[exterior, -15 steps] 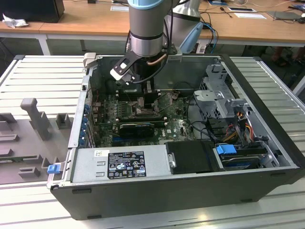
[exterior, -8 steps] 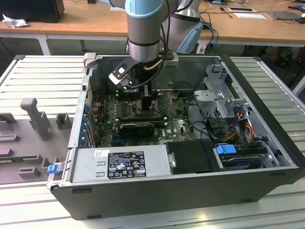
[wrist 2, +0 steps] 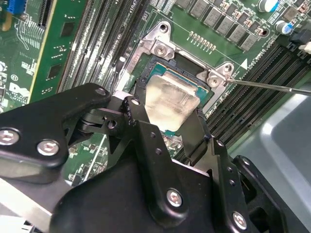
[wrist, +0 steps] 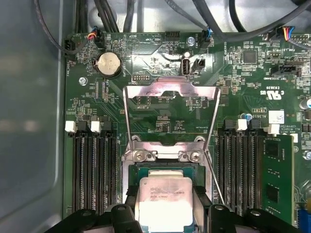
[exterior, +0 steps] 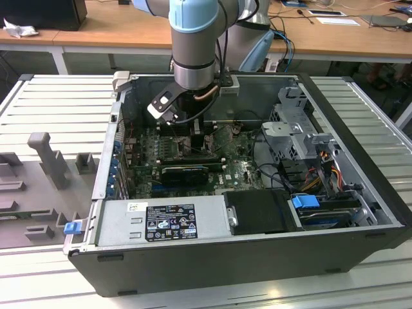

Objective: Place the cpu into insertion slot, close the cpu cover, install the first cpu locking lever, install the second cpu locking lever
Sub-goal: 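Place the cpu into insertion slot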

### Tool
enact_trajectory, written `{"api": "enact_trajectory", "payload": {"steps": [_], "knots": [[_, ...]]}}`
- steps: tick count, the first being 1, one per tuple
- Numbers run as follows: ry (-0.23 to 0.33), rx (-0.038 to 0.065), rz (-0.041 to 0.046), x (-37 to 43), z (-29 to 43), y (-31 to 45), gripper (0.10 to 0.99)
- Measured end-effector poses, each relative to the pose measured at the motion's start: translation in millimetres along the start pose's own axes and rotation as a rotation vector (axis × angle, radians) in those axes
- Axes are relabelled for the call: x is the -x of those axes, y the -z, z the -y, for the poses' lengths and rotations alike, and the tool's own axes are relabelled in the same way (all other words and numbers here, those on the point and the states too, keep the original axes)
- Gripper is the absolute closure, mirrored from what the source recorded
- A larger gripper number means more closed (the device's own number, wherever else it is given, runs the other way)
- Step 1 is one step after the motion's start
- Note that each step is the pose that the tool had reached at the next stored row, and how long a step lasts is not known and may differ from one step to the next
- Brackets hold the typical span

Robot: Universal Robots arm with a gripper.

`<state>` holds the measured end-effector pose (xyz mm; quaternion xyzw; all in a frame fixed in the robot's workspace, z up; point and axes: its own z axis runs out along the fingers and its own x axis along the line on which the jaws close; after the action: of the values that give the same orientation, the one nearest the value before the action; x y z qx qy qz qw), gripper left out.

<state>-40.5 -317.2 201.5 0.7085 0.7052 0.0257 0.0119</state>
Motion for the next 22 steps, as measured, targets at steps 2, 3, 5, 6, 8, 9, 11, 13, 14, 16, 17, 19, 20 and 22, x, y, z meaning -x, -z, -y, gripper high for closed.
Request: {"api": "enact_trajectory", "payload": {"steps": [2,3,5,6,8,9,11,13,14,16,17,19,20,22], "knots": [[0.000,0.000,0.0001,0.0,0.0,-0.1,0.557],[0.000,0.000,0.0000,0.0,0.0,-0.2,0.557],[0.000,0.000,0.0000,0.0,0.0,-0.1,0.557],[0.000,0.000,-0.0001,0.0,0.0,0.7,0.557],[-0.003,0.000,-0.0002,0.2,0.0,1.2,0.557],[-0.007,0.000,0.0001,0.3,0.0,1.2,0.557],[-0.013,0.000,0.0006,0.6,0.0,0.8,0.557],[-0.015,0.000,0.0007,0.7,0.0,0.2,0.557],[-0.015,0.000,0.0007,0.6,0.0,-0.3,0.557],[-0.015,0.000,0.0011,0.7,0.0,-0.7,0.557],[-0.015,0.000,0.0011,0.7,0.1,-0.7,0.557],[-0.015,0.000,0.0008,0.7,0.0,-0.8,0.557],[-0.015,0.000,0.0008,0.7,0.0,-0.8,0.557],[-0.015,0.000,0.0007,0.7,0.0,-0.9,0.549]]}}
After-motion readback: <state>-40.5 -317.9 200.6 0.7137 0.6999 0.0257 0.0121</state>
